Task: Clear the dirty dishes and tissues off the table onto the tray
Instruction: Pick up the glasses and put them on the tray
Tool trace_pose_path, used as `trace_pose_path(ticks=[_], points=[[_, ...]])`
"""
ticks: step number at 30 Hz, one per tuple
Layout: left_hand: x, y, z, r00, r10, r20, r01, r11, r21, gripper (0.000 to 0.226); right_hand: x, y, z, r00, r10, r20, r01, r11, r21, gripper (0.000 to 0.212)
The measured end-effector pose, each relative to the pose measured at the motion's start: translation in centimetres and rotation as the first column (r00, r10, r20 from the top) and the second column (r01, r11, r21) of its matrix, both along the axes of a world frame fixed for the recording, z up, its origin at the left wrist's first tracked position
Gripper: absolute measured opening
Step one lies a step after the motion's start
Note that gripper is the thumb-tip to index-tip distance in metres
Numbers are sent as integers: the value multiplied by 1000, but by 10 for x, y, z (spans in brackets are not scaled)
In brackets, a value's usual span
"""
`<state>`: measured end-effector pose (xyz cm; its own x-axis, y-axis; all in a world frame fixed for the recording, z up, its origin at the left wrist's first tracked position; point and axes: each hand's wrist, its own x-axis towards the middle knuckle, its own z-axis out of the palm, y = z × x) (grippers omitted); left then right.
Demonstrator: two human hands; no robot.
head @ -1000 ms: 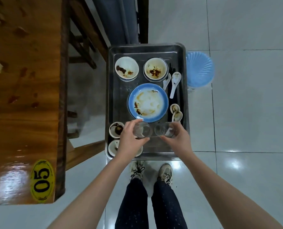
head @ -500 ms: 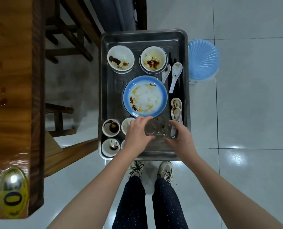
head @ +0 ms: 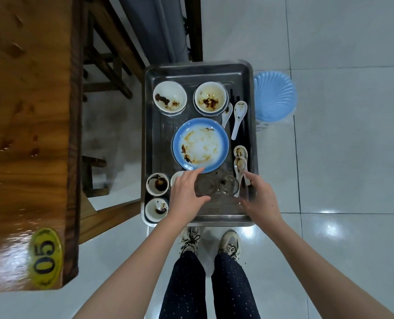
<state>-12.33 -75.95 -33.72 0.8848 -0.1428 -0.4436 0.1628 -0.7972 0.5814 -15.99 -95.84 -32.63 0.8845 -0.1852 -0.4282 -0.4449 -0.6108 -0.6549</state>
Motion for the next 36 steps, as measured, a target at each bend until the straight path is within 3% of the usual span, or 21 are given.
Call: trace_pose_path(ticks=[3,9,12,19,31,36], points=[[1,0,29,997,69,-23,-70,996,-58,70,-4,-5,36,999,-16,36,14,999,36,51],[3,4,118,974,220,-44,-225,958,-178,64,-1,-7,124,995,-3,96,-4,998,68,53],[-2,11,172,961,277,5,-267,932,-243,57,3,-6,169,994,-22,107,9,993,114,54],[-13,45,286,903,401,155,-331,878,-347,59,28,20,266,969,97,229,-130,983,133,49],[-34,195,379,696,664,272,-525,730,-438,53,73,147,370,851,319,417,-405,904,137,43],[-48,282,382,582,749,317,-598,658,-458,45,74,238,372,770,493,406,-544,839,14,47]])
